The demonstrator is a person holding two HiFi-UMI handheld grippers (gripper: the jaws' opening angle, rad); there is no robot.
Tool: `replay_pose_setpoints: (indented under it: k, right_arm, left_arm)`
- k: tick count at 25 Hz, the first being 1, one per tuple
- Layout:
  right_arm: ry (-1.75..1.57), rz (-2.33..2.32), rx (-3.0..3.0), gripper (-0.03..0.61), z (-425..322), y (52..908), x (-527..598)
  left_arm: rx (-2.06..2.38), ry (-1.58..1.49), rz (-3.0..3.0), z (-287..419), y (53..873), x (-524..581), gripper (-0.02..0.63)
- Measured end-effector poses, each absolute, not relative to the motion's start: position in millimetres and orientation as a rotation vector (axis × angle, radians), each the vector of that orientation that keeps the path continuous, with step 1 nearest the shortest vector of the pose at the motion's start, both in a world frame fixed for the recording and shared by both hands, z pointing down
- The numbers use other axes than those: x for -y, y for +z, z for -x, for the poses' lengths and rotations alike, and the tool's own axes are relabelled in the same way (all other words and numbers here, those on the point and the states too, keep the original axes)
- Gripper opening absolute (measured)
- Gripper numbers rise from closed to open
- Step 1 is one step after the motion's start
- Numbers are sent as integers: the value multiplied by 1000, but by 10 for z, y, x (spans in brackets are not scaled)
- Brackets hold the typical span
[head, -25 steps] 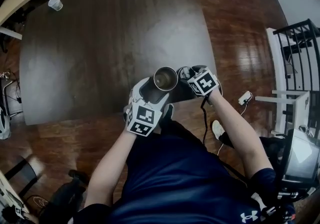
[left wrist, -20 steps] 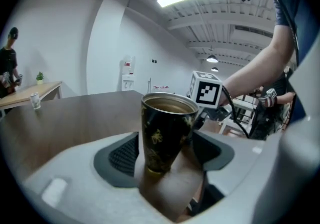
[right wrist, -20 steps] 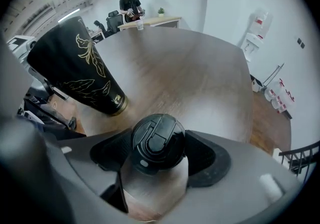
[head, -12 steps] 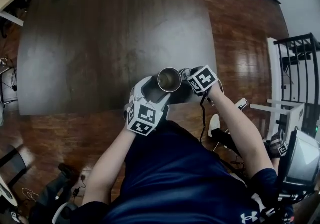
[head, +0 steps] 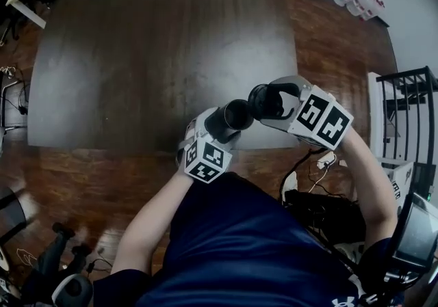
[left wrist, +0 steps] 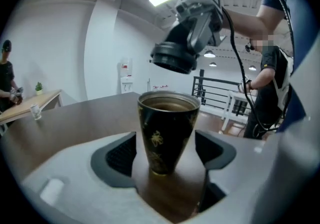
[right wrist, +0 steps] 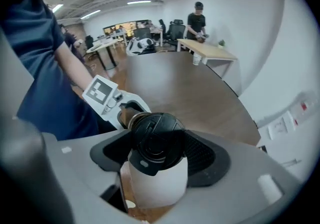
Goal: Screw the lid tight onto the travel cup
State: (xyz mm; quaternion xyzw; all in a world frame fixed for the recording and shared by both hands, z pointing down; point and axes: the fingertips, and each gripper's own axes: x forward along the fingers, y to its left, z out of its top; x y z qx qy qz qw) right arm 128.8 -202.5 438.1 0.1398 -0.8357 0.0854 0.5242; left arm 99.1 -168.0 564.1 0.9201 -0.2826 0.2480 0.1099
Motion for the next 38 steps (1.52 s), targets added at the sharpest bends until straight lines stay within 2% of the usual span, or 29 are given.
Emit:
replay_pose_setpoints:
  k: [8, 15, 19, 24, 27, 33, 35, 38]
  right_arm:
    - [8, 7, 1855, 337, -576, 4708, 1718]
    - [-25, 68, 1777, 337, -635, 4928, 1723]
    - [199, -140, 1811, 337, -680, 4962, 1786]
    - [400, -413, 1847, 337, -720, 4998, 1890]
    - [355, -352, 1896, 337, -717, 4977, 1852]
    - [-14, 178, 1889, 337, -719, 4908, 1770]
    - [-14, 223, 1891, 337, -725, 4904, 1781]
    - [141, 32, 1904, 337, -770, 4933, 1818]
  left_arm:
    - [907, 715, -2725, -885, 5682, 1739, 387]
    - [830, 788, -2814, -979, 5703, 1773, 373]
    - [807, 779, -2821, -1005, 5708, 1782, 368]
    - [995, 735, -2727, -975, 5737, 1804, 362]
    - [931, 707, -2748, -985, 5708, 1736, 378]
    - [515, 824, -2988, -1089, 5582, 1796, 399]
    - [489, 820, -2992, -1116, 5569, 1828, 393]
    - [610, 762, -2954, -1134, 5563, 1839, 387]
